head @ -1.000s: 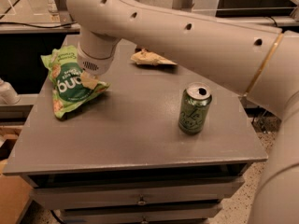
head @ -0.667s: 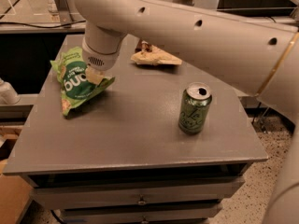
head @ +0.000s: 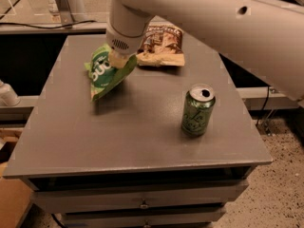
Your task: Move green rice chip bag near green can
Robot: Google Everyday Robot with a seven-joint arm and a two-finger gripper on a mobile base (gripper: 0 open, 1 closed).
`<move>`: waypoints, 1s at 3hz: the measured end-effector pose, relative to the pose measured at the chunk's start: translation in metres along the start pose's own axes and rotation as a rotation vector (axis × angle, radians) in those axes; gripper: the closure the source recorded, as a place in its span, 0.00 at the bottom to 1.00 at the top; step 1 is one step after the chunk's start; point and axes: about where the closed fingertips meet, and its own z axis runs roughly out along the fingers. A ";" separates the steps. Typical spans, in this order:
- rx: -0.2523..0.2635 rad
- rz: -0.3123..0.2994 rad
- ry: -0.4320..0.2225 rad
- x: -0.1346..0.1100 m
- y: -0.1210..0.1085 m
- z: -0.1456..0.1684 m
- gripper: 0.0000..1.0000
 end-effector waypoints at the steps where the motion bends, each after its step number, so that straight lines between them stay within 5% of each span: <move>1: 0.048 0.002 0.037 0.022 -0.019 -0.022 1.00; 2: 0.107 -0.019 0.068 0.051 -0.034 -0.046 1.00; 3: 0.107 -0.019 0.068 0.051 -0.034 -0.046 1.00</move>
Offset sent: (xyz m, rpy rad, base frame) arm 0.0068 -0.1050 0.0461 -0.1235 -0.1343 -0.0583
